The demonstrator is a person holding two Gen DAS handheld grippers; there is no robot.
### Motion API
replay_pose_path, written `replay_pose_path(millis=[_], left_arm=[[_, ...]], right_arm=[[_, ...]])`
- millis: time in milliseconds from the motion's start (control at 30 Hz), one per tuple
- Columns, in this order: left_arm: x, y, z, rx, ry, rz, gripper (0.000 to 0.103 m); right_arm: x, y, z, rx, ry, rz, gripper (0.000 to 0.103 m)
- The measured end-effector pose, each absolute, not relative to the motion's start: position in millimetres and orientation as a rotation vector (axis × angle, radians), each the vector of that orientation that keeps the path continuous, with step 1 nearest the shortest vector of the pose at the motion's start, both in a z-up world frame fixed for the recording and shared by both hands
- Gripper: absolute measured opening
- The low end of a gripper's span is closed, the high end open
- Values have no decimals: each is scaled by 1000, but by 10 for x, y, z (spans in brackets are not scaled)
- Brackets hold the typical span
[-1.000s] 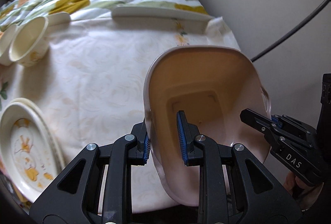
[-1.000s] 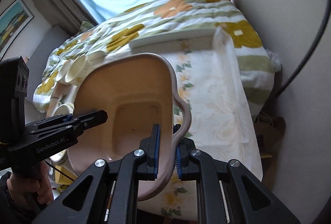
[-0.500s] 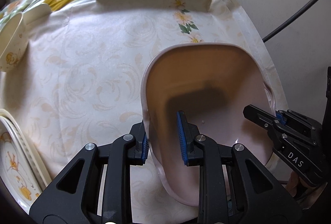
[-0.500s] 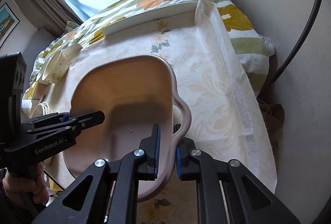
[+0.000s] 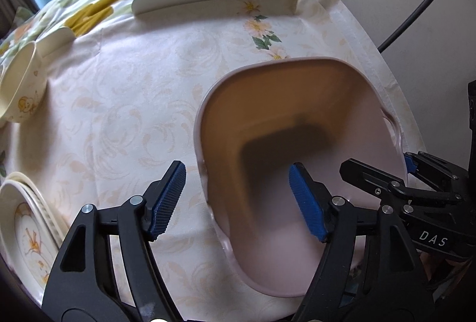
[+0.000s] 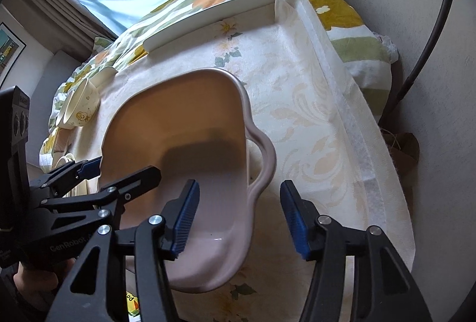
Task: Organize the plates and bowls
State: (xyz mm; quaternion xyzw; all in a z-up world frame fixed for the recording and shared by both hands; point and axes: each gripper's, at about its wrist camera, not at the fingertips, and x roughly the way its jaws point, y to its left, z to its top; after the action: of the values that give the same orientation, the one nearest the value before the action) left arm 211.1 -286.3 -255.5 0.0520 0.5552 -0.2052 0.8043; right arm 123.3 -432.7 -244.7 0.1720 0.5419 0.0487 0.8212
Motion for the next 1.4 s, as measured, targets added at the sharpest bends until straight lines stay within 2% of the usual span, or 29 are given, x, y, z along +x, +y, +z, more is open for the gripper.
replay_pose_path(millis=[233,533,567,600,633,667,1067,1400], left_arm=[[2051,-2760,-2368,91,1168,-428,70],[1680,-2545,-1576,64,1038,-387,71],[1613,-2499,-1465,57,1016,-373,79],[1550,-2464,-1371,53,994,-354,85],[1475,-2407,-1261,50,960,-326,98],[1426,-2355,-1184,48,933,-307,103],[1180,-1172,-545,-79,814,-37,103],[1798,-45,-692,-200,882,100,103]], right_arm=[[1180,-4297,-2311,338,1145,110,52],[885,-4246,-1636,257,1047,138,52],[853,-4232,-1558,247,1036,143,57],[812,-4206,-1465,232,1019,151,79],[785,-4181,-1392,222,1001,163,92],[745,-4147,-1291,211,967,183,102],[1019,-3465,-754,68,828,394,102],[2007,-2497,-635,-37,871,483,102]])
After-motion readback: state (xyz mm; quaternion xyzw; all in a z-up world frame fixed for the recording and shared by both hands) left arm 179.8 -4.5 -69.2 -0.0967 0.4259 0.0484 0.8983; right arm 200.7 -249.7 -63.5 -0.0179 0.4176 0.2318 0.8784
